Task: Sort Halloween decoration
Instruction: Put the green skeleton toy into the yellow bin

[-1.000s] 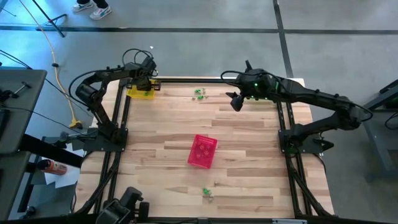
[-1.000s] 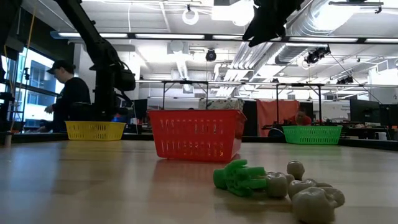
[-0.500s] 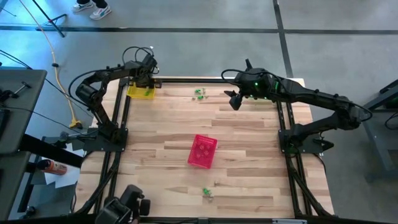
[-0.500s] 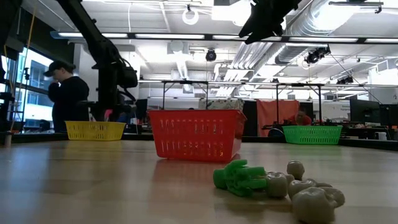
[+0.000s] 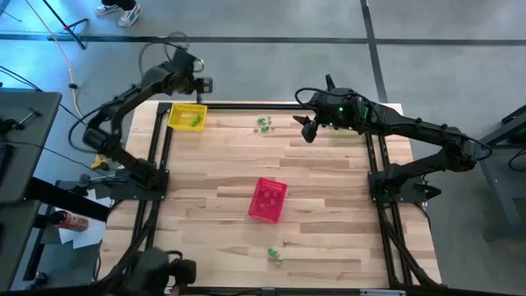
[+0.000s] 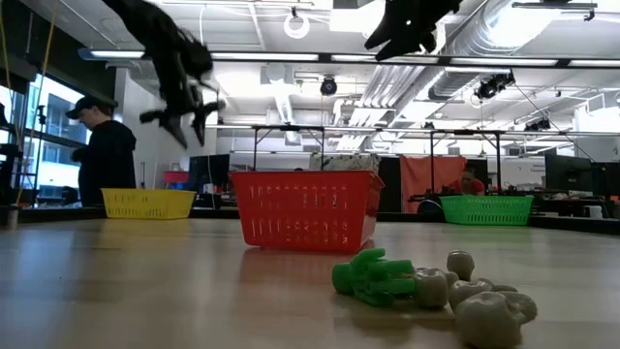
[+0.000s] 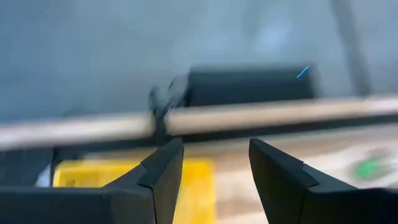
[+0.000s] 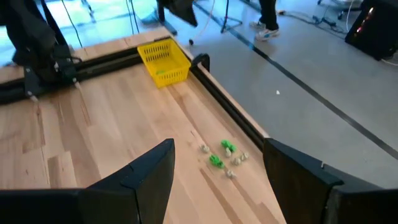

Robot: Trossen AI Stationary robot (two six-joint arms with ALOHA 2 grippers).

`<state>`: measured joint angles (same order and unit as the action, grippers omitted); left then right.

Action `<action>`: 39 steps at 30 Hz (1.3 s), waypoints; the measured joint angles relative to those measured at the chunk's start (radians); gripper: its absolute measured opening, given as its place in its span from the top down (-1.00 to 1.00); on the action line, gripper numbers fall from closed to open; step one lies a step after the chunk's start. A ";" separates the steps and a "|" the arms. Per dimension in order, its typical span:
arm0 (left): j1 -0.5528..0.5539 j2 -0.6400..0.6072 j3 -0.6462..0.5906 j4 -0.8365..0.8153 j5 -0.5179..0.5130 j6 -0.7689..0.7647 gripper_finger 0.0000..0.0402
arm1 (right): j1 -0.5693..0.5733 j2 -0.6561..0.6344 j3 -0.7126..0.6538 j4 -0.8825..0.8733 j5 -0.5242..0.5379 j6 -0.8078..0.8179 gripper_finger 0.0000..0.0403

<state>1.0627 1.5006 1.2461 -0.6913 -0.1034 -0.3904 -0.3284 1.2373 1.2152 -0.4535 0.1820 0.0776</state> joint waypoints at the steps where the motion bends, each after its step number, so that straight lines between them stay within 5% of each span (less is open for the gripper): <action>1: -0.007 -0.035 -0.002 0.035 0.013 0.001 0.15 | -0.004 0.000 0.000 0.011 -0.010 -0.004 -0.19; 11: -0.216 -0.339 -0.202 0.555 0.359 0.113 0.19 | -0.067 0.000 0.000 0.108 -0.264 -0.031 -0.19; 20: -0.461 -0.444 -0.546 1.026 0.450 0.028 0.20 | -0.072 0.000 0.000 0.161 -0.437 -0.034 -0.19; 30: -0.554 -0.445 -0.570 1.011 0.554 0.304 0.20 | -0.069 0.000 0.000 0.174 -0.476 0.019 -0.19; 39: -0.553 -0.445 -0.570 1.011 0.541 0.315 0.20 | -0.069 0.000 0.000 0.151 -0.479 0.052 -0.19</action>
<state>0.5094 1.0557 0.6762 0.3195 0.4377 -0.0757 -0.3977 1.2373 1.2152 -0.3022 -0.2966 0.1293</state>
